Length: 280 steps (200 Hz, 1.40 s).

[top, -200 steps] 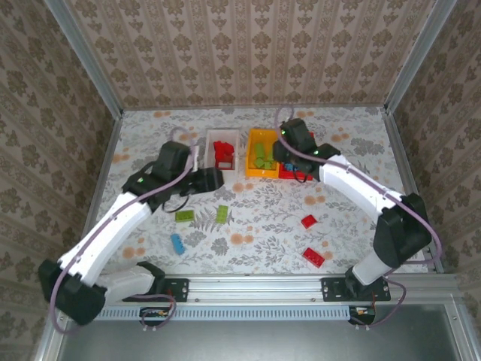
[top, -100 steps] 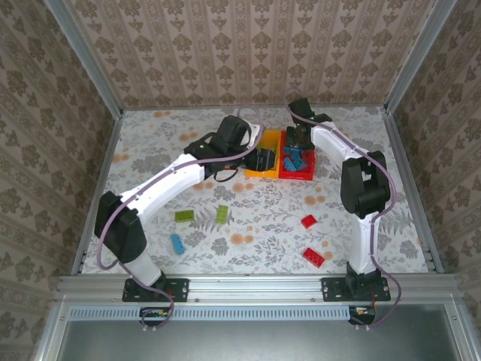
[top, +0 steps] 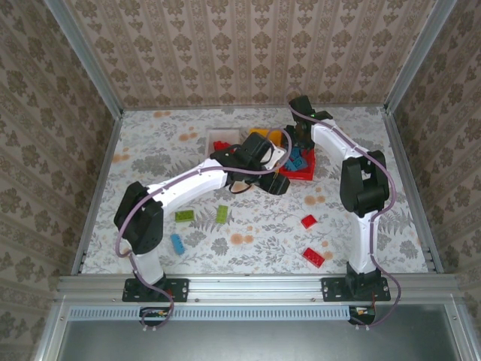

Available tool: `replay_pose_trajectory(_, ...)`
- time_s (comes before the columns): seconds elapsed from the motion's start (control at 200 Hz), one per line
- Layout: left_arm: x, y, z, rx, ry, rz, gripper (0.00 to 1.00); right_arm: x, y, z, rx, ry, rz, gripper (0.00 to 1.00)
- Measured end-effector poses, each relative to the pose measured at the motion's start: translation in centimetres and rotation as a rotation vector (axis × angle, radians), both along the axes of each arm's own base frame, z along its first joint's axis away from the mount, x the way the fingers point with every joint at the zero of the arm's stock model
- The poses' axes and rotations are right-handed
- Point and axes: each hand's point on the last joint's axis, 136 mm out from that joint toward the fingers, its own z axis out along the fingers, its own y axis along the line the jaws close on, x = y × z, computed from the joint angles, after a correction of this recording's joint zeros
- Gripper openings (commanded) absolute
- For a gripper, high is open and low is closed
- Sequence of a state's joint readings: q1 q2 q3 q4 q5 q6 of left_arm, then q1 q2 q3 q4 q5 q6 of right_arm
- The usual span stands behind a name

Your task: Sort the legos into containers by color

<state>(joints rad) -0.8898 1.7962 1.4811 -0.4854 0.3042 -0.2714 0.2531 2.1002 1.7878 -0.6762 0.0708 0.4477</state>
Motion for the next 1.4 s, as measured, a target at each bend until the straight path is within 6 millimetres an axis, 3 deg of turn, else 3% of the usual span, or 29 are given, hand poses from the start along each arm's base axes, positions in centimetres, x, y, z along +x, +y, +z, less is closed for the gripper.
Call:
replay_pose_trajectory(0.1,-0.2,-0.3,-0.1,0.002,-0.006,-0.019,0.69,-0.5,-0.1,2.3,0.006,-0.039,0.004,0.6)
replay_pose_trajectory(0.22,-0.6,-2.1,-0.1,0.005,-0.029,-0.072,0.69,-2.8,-1.1,7.6,0.014,-0.14,-0.006,0.61)
replay_pose_trajectory(0.345,-2.5,-4.6,-1.4,0.03,-0.04,-0.16,0.7,-7.8,-3.2,13.3,0.02,-0.261,-0.049,0.66)
replay_pose_trajectory(0.48,-4.8,-6.5,-4.2,0.085,-0.032,-0.243,0.71,-14.3,-6.1,16.0,0.035,-0.331,-0.14,0.73)
replay_pose_trajectory(0.64,-7.3,-8.2,-7.2,0.16,-0.041,-0.328,0.72,-20.6,-9.8,17.3,0.046,-0.364,-0.268,0.78)
replay_pose_trajectory(0.81,-9.1,-9.6,-9.6,0.248,-0.082,-0.371,0.74,-24.1,-12.0,18.5,0.05,-0.388,-0.346,0.8)
replay_pose_trajectory(0.94,-9.7,-9.8,-11.4,0.313,-0.096,-0.381,0.75,-25.2,-12.6,18.3,0.039,-0.376,-0.365,0.81)
replay_pose_trajectory(1.2,-8.6,-9.7,-14.1,0.407,-0.11,-0.359,0.7,-25.8,-12.7,18.0,0.032,-0.353,-0.365,0.81)
replay_pose_trajectory(1.265,-8.4,-9.7,-14.2,0.422,-0.117,-0.354,0.65,-25.8,-12.7,18.0,0.034,-0.353,-0.363,0.8)
replay_pose_trajectory(1.4,-8.0,-10.0,-14.3,0.426,-0.128,-0.351,0.43,-25.8,-12.6,18.0,0.037,-0.353,-0.361,0.8)
